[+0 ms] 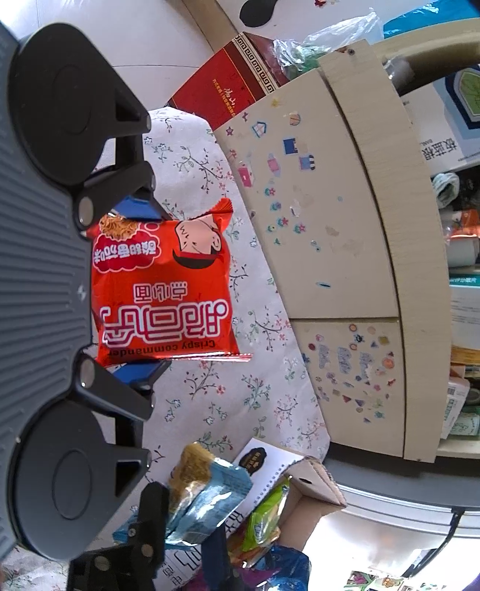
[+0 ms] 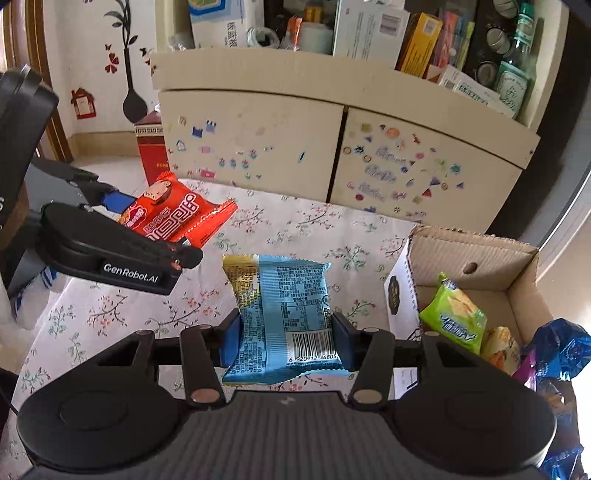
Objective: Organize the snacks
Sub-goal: 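Carry the red noodle packet and light-blue packet to the cardboard box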
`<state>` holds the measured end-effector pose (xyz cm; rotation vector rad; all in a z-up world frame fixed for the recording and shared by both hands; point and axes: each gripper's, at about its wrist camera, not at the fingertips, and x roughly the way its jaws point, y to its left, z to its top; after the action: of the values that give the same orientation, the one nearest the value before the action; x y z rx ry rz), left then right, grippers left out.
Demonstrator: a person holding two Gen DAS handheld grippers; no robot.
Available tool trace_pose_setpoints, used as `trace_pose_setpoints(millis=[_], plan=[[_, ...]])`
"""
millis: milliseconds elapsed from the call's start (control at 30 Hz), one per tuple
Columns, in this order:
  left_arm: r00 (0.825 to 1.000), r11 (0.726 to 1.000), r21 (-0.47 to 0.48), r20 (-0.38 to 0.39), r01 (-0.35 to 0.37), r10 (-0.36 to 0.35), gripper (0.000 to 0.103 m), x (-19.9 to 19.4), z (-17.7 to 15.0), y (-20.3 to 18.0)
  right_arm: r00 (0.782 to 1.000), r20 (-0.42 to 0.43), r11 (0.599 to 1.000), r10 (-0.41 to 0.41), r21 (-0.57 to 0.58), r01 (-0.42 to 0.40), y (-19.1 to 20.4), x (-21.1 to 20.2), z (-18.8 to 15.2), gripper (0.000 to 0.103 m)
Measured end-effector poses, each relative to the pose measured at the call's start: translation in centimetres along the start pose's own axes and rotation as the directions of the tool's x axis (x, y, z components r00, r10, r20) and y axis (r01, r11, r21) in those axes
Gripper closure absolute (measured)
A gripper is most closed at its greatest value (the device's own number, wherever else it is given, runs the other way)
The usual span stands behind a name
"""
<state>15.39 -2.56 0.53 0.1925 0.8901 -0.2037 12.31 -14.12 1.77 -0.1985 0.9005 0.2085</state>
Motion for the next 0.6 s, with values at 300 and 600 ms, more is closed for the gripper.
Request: trace_pose_setpoints(millis=[300,600], plan=[[0.999,0.999,-0.023,0.03,-0.024,0.025,0.031,-0.6,0.8,-0.2,0.997,0.072,1.0,-0.016,0.016,0.015,-0.5,-2.1,0.6,0.046],[0.996,0.998,-0.055,0.084,0.007,-0.002,0.031,-2.1,2.4,-2.3,0.991,0.12,0.997,-0.056,0.062,0.048,-2.6,-4.4,0.2,0.046]])
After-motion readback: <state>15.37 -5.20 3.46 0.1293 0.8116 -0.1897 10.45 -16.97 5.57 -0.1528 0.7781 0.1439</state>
